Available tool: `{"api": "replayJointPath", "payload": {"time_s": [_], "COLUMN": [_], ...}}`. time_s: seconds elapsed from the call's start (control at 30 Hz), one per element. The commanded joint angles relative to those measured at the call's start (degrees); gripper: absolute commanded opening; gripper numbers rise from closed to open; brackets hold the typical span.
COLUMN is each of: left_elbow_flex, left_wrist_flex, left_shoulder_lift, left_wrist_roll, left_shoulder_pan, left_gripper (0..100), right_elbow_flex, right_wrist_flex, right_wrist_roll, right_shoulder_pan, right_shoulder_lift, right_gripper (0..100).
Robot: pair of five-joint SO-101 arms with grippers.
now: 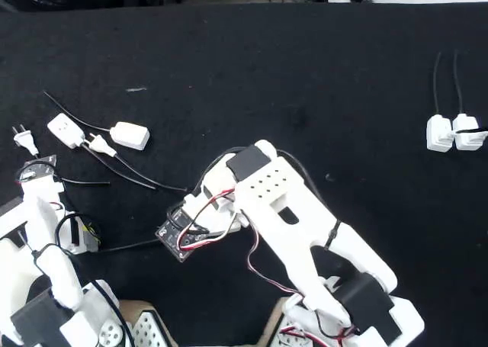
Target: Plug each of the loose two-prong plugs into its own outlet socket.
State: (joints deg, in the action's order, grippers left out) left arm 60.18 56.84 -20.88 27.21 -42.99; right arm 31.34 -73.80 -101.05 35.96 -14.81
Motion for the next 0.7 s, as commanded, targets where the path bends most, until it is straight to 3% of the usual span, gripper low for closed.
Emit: {"api": "replayJointPath", "payload": {"time_s": [0.0,0.23,0.67], "left_elbow_flex": [1.36,1.36,1.36], "left_wrist_flex": [-1.58,-1.58,-1.58], "left_shoulder_lift": [0.70,0.70,0.70], "left_wrist_roll": [-0.44,-0.53,-0.53], "left_shoulder_pan": [0.75,0.75,0.75], "left_gripper": [21,21,21], "right_elbow_flex": [-1.01,1.98,4.79], "right_wrist_flex": [0.70,5.89,6.42], "right_wrist_roll": [0.53,4.84,5.10], "right_shoulder_pan": [-0.70,0.09,0.18], "right_shoulder_lift": [0.04,0.04,-0.04], "right_gripper": [1.1,1.1,1.1]}}
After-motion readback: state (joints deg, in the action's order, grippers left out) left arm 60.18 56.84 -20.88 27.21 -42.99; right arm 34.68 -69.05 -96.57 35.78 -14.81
